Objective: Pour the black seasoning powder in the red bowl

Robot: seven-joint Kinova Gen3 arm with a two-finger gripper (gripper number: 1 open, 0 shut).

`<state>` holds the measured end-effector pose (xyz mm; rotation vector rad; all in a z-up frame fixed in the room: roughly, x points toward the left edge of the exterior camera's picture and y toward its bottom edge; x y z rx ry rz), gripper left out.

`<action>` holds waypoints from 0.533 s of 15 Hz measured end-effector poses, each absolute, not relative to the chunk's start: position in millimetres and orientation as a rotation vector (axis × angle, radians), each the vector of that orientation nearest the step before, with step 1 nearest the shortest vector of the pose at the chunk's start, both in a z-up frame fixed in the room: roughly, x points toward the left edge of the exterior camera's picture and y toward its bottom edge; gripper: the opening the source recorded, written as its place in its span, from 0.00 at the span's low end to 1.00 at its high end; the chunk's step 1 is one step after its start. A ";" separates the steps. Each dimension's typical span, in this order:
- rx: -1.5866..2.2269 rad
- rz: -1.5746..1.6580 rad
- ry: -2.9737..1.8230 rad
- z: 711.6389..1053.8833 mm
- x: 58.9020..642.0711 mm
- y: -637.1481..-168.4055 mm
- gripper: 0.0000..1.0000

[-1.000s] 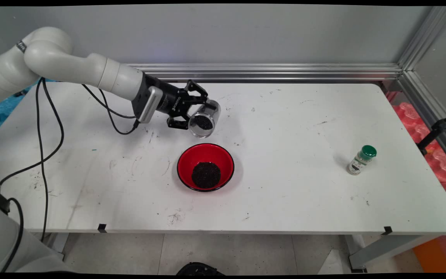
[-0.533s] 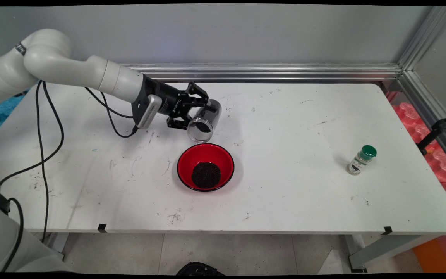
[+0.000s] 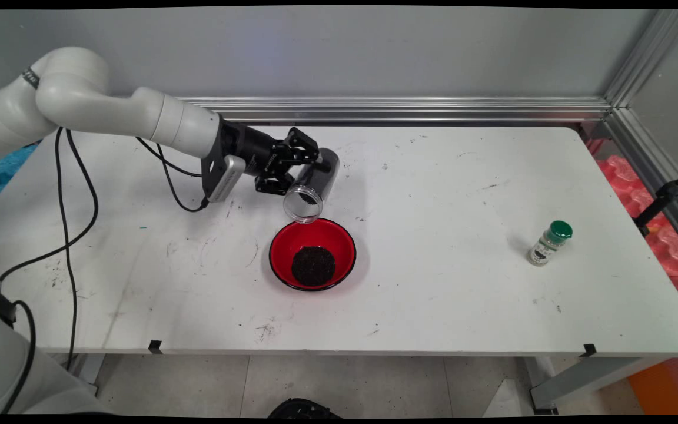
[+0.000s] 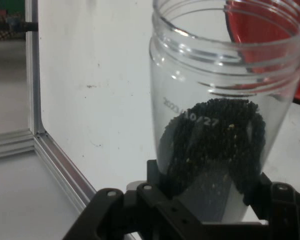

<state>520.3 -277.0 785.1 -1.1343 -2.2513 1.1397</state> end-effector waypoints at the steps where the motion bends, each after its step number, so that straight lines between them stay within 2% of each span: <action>1: -1.152 1.149 -2.248 785.2 519.3 -276.4 0.00; 8: -1.256 1.220 -2.229 786.9 511.0 -271.6 0.00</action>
